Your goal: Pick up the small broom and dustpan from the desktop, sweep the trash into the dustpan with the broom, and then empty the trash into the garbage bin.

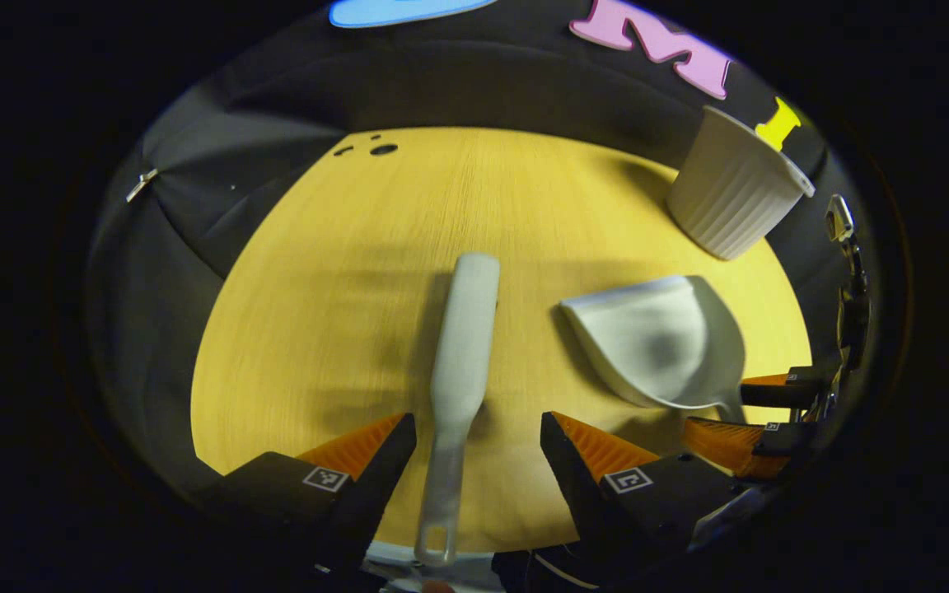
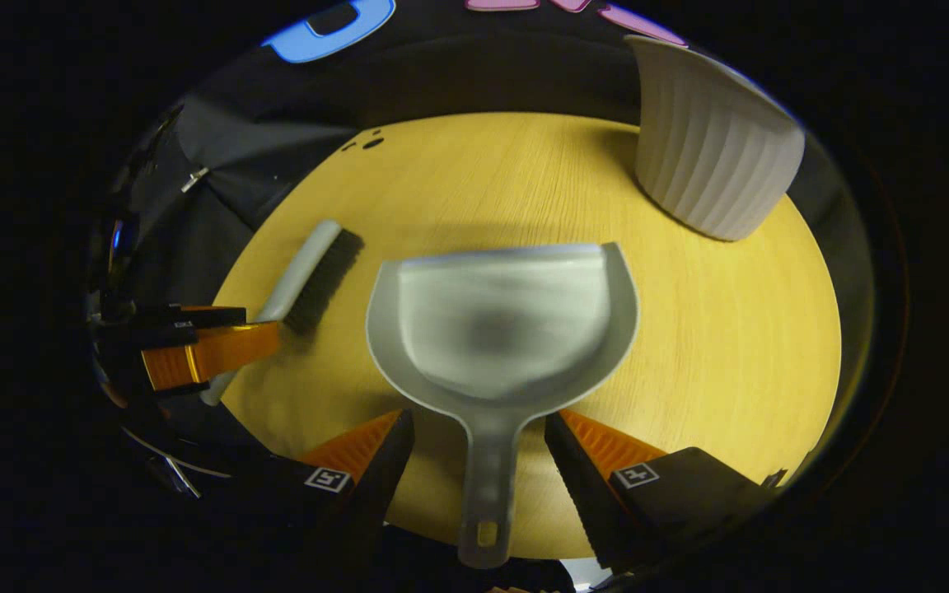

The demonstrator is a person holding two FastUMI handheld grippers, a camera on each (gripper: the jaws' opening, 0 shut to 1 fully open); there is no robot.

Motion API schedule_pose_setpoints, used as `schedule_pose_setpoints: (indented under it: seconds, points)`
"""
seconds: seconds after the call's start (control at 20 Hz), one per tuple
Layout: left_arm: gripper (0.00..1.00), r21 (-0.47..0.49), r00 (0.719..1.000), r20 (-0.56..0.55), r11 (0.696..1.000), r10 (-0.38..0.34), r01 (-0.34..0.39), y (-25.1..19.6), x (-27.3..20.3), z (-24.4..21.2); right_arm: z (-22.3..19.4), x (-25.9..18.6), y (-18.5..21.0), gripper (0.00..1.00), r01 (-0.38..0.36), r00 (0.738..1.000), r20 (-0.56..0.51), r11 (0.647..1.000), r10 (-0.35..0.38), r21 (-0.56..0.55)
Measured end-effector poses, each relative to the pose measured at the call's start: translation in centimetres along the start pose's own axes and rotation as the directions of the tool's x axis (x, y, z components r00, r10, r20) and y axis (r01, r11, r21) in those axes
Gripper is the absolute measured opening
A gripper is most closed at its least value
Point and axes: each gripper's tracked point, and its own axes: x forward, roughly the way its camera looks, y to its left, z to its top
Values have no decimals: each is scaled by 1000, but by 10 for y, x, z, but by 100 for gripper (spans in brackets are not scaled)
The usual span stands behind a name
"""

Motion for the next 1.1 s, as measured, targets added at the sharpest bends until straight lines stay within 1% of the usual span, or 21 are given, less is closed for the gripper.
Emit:
schedule_pose_setpoints:
  seconds: [0.05,0.1,0.15,0.25,0.3,0.35,0.4,0.45,0.55,0.6,0.65,0.7,0.8,0.85,0.9,0.95,1.05,1.1]
  points:
    - [96,26,997,74,1000,4,-6,-2,-16,10,12,-17,-1,99,9,998,60,1000,-8,-9]
    - [96,50,989,147,998,21,-29,-2,-33,22,26,-33,-3,99,27,992,121,999,-24,-24]
    - [96,73,973,226,996,38,-56,-2,-55,35,40,-50,-6,99,46,982,184,998,-39,-37]
    - [96,83,921,385,991,61,-101,-8,-100,59,65,-91,-2,99,76,949,310,996,-59,-44]
    - [96,71,892,446,991,67,-110,-14,-124,66,77,-110,4,99,69,929,367,997,-47,-46]
    - [96,61,866,495,992,67,-112,-22,-151,67,90,-132,14,99,42,902,431,997,-12,-60]
    - [96,52,841,537,992,69,-114,-27,-173,68,101,-150,19,99,37,874,486,997,0,-67]
    - [96,37,816,574,993,72,-113,-32,-192,67,109,-163,20,99,45,848,531,997,-5,-62]
    - [96,-4,759,646,995,81,-103,-37,-226,68,119,-172,19,99,73,797,603,996,-28,-50]
    - [96,-12,734,674,995,81,-99,-38,-238,66,122,-192,24,99,79,769,639,995,-23,-60]
    - [96,-15,717,693,995,81,-98,-38,-252,60,121,-204,26,99,93,743,668,993,-23,-69]
    - [95,-11,708,702,995,76,-97,-39,-262,54,115,-221,28,99,112,720,693,991,-28,-76]
    - [96,-4,706,705,996,64,-86,-45,-274,41,106,-242,27,99,140,698,715,987,-46,-73]
    - [96,-3,700,712,997,54,-74,-51,-280,33,98,-253,27,99,138,682,730,988,-44,-68]
    - [96,-1,682,730,998,45,-65,-56,-287,30,90,-263,27,99,129,665,746,990,-45,-55]
    - [96,-4,671,740,997,51,-72,-53,-291,25,84,-269,28,99,116,656,754,992,-44,-44]
    - [96,-15,672,736,994,83,-106,-53,-294,9,66,-269,25,99,105,669,742,994,-50,-27]
    - [96,-13,671,738,995,77,-100,-58,-295,4,58,-267,21,99,112,679,731,993,-60,-23]
